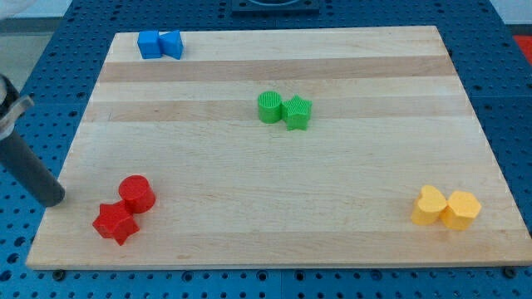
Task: Point your arm at the yellow hexagon
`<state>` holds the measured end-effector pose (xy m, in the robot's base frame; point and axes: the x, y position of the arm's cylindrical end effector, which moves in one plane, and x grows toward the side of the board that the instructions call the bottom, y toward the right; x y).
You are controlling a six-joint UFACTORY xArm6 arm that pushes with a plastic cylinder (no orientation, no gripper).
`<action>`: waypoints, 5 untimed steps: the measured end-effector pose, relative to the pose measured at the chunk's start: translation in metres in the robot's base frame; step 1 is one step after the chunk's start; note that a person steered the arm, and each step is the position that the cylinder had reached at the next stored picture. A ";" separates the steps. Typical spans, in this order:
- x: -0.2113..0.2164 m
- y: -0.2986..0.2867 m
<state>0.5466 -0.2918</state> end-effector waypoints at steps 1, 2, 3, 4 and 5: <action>0.015 0.024; 0.045 0.041; 0.052 0.058; 0.031 0.078; 0.020 0.109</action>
<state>0.5664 -0.1827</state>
